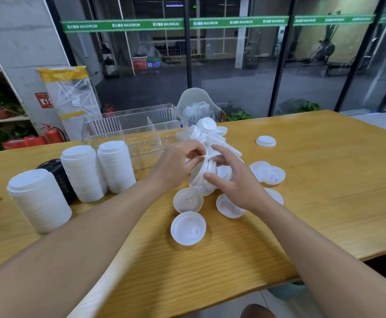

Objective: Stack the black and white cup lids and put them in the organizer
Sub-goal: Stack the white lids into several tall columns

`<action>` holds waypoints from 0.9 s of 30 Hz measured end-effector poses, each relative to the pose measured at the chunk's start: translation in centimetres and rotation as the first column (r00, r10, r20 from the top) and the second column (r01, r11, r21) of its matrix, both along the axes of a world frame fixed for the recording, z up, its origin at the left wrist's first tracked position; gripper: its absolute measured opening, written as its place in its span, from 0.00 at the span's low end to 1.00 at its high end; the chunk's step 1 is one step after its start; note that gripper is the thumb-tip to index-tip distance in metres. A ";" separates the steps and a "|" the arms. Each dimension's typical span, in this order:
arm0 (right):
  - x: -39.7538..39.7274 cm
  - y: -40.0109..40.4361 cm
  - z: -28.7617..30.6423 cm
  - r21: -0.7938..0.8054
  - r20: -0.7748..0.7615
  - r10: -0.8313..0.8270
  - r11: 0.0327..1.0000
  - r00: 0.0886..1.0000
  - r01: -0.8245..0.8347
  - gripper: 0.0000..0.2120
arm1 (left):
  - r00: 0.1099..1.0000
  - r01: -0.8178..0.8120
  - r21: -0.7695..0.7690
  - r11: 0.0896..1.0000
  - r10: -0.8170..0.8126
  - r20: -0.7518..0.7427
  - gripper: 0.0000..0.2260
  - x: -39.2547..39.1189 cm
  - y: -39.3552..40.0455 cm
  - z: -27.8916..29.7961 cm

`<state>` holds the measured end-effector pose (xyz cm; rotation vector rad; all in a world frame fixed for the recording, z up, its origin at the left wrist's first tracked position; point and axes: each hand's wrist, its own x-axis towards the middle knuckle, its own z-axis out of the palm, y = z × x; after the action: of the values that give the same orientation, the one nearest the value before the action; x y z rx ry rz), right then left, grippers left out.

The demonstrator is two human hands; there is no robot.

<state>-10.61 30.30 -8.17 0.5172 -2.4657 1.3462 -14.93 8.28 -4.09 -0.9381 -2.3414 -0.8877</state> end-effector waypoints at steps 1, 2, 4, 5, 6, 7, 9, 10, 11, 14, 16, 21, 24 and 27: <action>0.0 0.0 -0.1 0.000 -0.010 -0.016 1.000 1.000 0.016 0.35 | 1.000 -0.007 0.018 1.000 0.006 0.012 0.07 -0.1 0.0 0.0; -0.1 0.0 -0.2 0.000 -0.016 -0.029 1.000 0.999 0.029 0.35 | 1.000 -0.018 0.034 0.999 0.017 0.024 0.08 -0.1 0.0 -0.1; -0.2 0.1 -0.5 0.007 -0.018 -0.049 0.999 0.999 0.049 0.34 | 0.998 -0.040 0.063 0.997 0.037 0.052 0.10 -0.4 -0.1 -0.1; -0.3 0.2 -0.7 0.019 -0.019 -0.057 0.998 0.998 0.057 0.34 | 0.997 -0.046 0.075 0.996 0.041 0.066 0.10 -0.4 -0.2 -0.2; -0.3 0.3 -0.8 0.039 -0.028 -0.068 0.997 0.997 0.069 0.34 | 0.996 -0.048 0.085 0.995 0.041 0.077 0.11 -0.5 -0.3 -0.2; -0.4 0.3 -1.0 0.068 -0.042 -0.083 0.994 0.996 0.086 0.34 | 0.996 -0.047 0.091 0.995 0.040 0.083 0.12 -0.5 -0.3 -0.3; -0.5 0.2 -1.1 0.135 -0.073 -0.115 0.983 0.991 0.124 0.35 | 0.996 -0.057 0.076 0.995 0.052 0.075 0.13 -0.5 -0.7 -0.5; -0.6 0.1 -1.2 0.161 -0.086 -0.129 0.977 0.988 0.142 0.35 | 0.996 -0.068 0.054 0.996 0.065 0.061 0.14 -0.5 -1.0 -0.6; -0.7 0.0 -1.2 0.179 -0.099 -0.139 0.972 0.985 0.155 0.35 | 0.996 -0.083 0.027 0.996 0.082 0.033 0.15 -0.4 -1.3 -0.8; -0.8 -0.4 -1.1 0.200 -0.142 -0.138 0.966 0.980 0.165 0.34 | 0.985 -0.163 -0.057 0.985 0.159 -0.069 0.14 -0.3 -2.4 -1.7; -0.8 -0.5 -1.0 0.188 -0.173 -0.147 0.966 0.974 0.179 0.34 | 0.975 -0.219 -0.073 0.973 0.216 -0.051 0.13 -0.2 -3.1 -2.0; -0.1 -1.5 0.6 0.001 -0.106 -0.194 0.981 0.975 0.195 0.30 | 0.987 -0.158 0.052 0.986 0.156 0.037 0.19 1.4 -3.9 -1.4; 0.4 -3.2 1.7 -0.127 -0.001 -0.145 0.981 0.989 0.144 0.35 | 0.969 0.042 0.121 0.992 -0.070 0.238 0.35 3.9 -3.3 -1.0; 0.8 -5.0 2.3 -0.124 0.030 -0.074 0.989 0.997 0.077 0.49 | 0.948 0.061 0.107 0.992 -0.091 0.306 0.42 5.2 -2.9 -1.6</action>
<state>-9.82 25.28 -5.86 0.3761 -2.3761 1.4735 -9.69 5.38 -5.72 -0.9093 -2.5063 -1.2481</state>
